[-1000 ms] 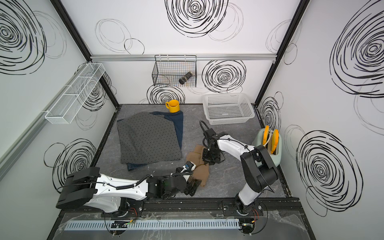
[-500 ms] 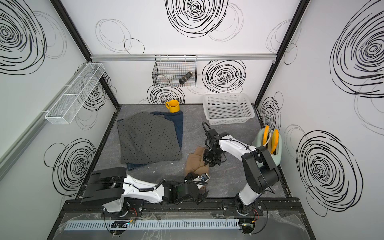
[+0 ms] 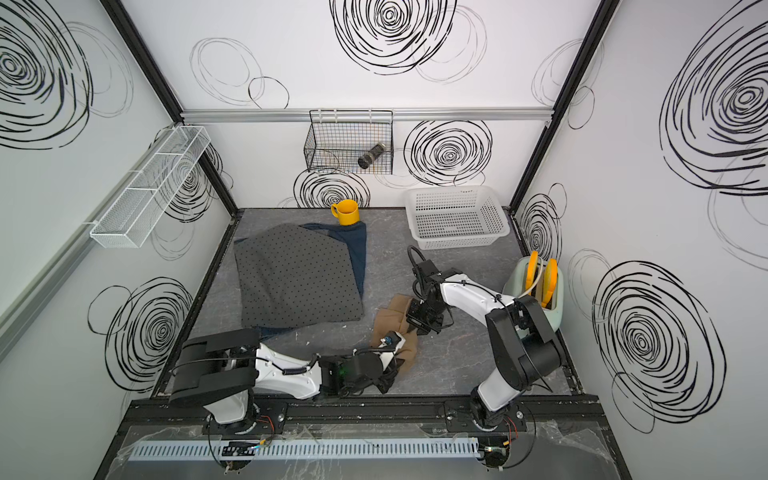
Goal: Roll up the skirts
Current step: Roll the skirt at the center of the board.
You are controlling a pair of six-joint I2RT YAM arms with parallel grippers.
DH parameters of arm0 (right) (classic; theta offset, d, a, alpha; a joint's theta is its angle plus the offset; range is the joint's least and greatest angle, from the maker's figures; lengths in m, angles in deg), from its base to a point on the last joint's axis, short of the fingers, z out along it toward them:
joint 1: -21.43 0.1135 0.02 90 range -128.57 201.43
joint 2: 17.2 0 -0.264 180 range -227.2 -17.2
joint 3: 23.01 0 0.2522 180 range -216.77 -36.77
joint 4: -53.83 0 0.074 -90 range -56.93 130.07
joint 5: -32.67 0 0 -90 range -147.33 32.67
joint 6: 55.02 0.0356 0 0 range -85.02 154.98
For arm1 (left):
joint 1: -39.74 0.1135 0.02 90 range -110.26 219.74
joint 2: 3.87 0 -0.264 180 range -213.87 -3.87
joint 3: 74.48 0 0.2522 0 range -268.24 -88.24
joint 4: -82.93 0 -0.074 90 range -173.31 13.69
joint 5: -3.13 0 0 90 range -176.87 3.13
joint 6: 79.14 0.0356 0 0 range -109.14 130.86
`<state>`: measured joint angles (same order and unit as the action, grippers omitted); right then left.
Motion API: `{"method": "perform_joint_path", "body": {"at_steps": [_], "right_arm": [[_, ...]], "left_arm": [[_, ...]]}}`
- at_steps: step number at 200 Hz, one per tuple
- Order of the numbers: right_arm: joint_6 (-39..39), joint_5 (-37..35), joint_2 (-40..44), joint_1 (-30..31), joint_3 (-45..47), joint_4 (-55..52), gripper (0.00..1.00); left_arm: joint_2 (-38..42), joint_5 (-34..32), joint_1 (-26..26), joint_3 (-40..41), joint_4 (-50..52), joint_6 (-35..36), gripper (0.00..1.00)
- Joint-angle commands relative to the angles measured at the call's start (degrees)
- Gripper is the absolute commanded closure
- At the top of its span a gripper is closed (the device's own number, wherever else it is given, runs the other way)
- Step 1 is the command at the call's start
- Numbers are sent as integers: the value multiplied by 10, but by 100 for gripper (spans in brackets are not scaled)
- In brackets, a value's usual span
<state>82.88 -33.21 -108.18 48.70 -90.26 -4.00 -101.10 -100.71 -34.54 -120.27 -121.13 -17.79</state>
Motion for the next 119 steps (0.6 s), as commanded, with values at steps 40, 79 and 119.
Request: {"method": "perform_joint_path", "body": {"at_steps": [40, 79, 119], "right_arm": [[13, 26, 11, -10, -25, 24, 55], [-22, 36, 63, -30, 14, 86, 32], [-60, 61, 105, -27, 88, 134, 28]], "left_arm": [[5, 111, 55, 133, -283, -220, 100], [-10, 106, 59, 194, -413, -302, 100], [-74, 124, 74, 237, -553, -403, 100]]}}
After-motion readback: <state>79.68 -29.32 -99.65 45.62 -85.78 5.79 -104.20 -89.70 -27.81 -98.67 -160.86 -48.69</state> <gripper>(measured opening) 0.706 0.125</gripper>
